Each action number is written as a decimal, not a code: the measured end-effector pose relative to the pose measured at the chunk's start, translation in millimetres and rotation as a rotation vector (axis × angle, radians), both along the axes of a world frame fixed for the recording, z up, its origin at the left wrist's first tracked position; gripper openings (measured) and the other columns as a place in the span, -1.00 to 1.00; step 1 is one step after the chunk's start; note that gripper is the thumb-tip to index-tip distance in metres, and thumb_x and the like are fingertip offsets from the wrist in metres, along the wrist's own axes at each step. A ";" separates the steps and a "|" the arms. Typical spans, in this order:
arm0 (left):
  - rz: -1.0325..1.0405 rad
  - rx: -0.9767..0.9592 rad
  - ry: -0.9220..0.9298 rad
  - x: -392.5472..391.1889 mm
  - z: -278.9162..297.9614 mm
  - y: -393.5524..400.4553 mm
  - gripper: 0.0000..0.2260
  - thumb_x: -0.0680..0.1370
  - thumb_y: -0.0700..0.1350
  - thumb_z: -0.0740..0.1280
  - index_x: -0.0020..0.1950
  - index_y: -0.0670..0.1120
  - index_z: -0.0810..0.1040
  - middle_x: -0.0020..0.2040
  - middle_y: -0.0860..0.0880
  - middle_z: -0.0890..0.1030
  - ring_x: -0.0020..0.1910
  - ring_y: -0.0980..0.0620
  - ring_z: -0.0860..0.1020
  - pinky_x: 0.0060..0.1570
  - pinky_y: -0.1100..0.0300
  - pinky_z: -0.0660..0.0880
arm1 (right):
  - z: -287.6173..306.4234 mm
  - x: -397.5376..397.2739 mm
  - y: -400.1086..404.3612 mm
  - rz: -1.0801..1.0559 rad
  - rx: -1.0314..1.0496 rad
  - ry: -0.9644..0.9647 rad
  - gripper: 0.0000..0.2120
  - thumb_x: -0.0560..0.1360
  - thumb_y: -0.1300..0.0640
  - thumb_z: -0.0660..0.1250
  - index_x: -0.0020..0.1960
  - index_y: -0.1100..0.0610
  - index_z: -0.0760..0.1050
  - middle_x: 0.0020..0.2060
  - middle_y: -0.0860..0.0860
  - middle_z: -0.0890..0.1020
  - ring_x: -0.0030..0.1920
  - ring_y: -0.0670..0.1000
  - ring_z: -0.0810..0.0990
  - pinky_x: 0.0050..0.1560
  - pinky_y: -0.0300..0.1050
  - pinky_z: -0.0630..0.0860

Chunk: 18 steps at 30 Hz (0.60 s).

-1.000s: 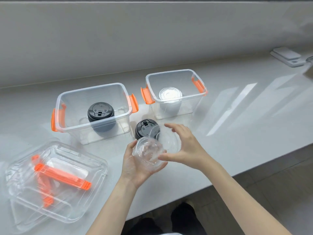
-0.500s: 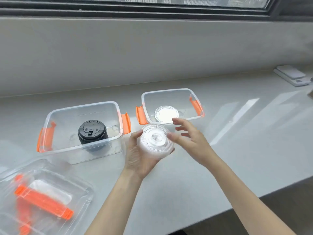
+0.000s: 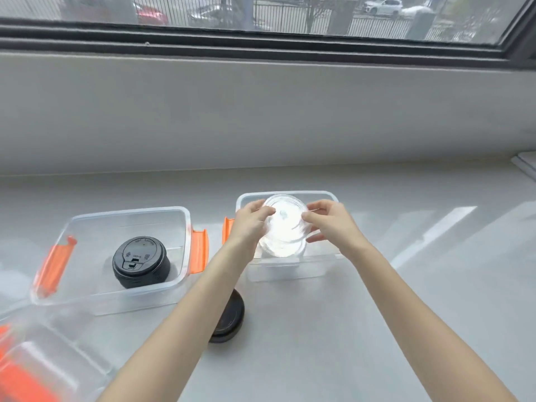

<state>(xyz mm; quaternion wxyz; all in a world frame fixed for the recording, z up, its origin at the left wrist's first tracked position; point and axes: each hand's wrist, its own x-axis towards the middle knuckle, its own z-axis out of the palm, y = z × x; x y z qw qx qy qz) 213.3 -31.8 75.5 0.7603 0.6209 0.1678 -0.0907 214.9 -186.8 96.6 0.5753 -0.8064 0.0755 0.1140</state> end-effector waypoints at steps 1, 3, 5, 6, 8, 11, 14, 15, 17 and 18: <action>-0.027 0.082 -0.007 4.2 -4.0 -1.4 -0.68 0.49 -0.28 0.24 0.25 -0.23 0.47 0.10 -0.14 0.57 0.07 -0.08 0.52 0.03 0.10 0.41 | -4.9 6.3 0.0 0.011 -0.052 -0.014 -0.75 0.46 0.27 0.30 0.13 0.29 0.45 -0.14 0.13 0.57 -0.36 -0.02 0.54 -0.39 -0.13 0.60; -0.059 0.194 0.005 14.0 -13.3 -5.7 -0.68 0.49 -0.29 0.23 0.25 -0.21 0.47 0.14 -0.12 0.58 0.09 -0.06 0.53 0.08 0.14 0.43 | -15.9 19.2 -0.3 0.034 -0.169 -0.046 -0.74 0.45 0.25 0.29 0.13 0.25 0.47 -0.12 0.12 0.60 -0.37 -0.05 0.57 -0.45 -0.20 0.59; -0.065 0.294 0.032 21.1 -22.9 -9.5 -0.64 0.49 -0.28 0.22 0.30 -0.18 0.43 0.25 -0.12 0.54 0.21 -0.08 0.51 0.23 0.08 0.42 | -27.7 29.1 -0.1 0.059 -0.255 -0.064 -0.73 0.44 0.23 0.27 0.13 0.23 0.47 -0.12 0.10 0.61 -0.30 0.02 0.62 -0.39 -0.13 0.62; -0.065 0.340 0.049 24.4 -27.8 -11.3 -0.62 0.50 -0.28 0.21 0.33 -0.17 0.40 0.28 -0.12 0.52 0.24 -0.08 0.48 0.28 0.06 0.40 | -33.4 33.5 0.3 0.069 -0.287 -0.064 -0.72 0.44 0.22 0.26 0.14 0.23 0.47 -0.12 0.10 0.61 -0.23 0.08 0.63 -0.30 -0.02 0.64; -0.064 0.386 0.078 29.2 -35.5 -13.9 -0.59 0.50 -0.28 0.20 0.35 -0.16 0.37 0.32 -0.11 0.49 0.26 -0.05 0.46 0.24 0.13 0.38 | -44.0 40.6 0.8 0.081 -0.381 -0.068 -0.70 0.44 0.17 0.26 0.16 0.20 0.47 -0.07 0.09 0.62 -0.09 0.13 0.63 -0.09 0.11 0.61; -0.090 0.416 0.105 30.9 -41.8 -15.0 -0.62 0.49 -0.31 0.19 0.31 -0.16 0.40 0.29 -0.11 0.51 0.15 -0.01 0.48 0.09 0.20 0.37 | -54.8 45.2 1.5 0.101 -0.540 -0.095 -0.71 0.44 0.12 0.24 0.13 0.13 0.50 -0.02 0.06 0.65 -0.02 0.10 0.59 0.00 0.02 0.55; -0.117 0.439 0.156 31.9 -46.1 -14.6 -0.58 0.50 -0.28 0.21 0.37 -0.20 0.34 0.35 -0.14 0.46 0.29 -0.09 0.44 0.20 0.17 0.34 | -63.5 46.6 1.3 0.124 -0.598 -0.090 -0.71 0.44 0.11 0.22 0.14 0.12 0.50 0.01 0.06 0.65 0.01 0.11 0.58 -0.02 -0.04 0.49; -0.128 0.445 0.171 32.1 -47.0 -14.4 -0.56 0.51 -0.27 0.21 0.39 -0.21 0.31 0.37 -0.14 0.43 0.33 -0.09 0.41 0.21 0.18 0.32 | -65.9 46.9 1.2 0.130 -0.616 -0.086 -0.70 0.45 0.11 0.21 0.15 0.13 0.49 0.02 0.07 0.65 0.03 0.12 0.58 -0.01 -0.04 0.47; -0.150 0.450 0.186 32.0 -46.0 -14.3 -0.54 0.52 -0.24 0.21 0.42 -0.22 0.26 0.42 -0.14 0.37 0.37 -0.09 0.36 0.24 0.18 0.29 | -69.3 47.6 0.6 0.142 -0.623 -0.077 -0.69 0.48 0.11 0.19 0.19 0.14 0.48 0.05 0.09 0.65 0.07 0.13 0.57 0.05 -0.02 0.44; -0.158 0.450 0.193 31.6 -44.4 -14.2 -0.53 0.53 -0.23 0.21 0.43 -0.23 0.23 0.45 -0.14 0.33 0.40 -0.09 0.33 0.28 0.17 0.27 | -70.3 47.7 0.2 0.145 -0.615 -0.072 -0.68 0.49 0.11 0.18 0.20 0.15 0.47 0.07 0.10 0.65 0.08 0.14 0.56 0.09 -0.01 0.41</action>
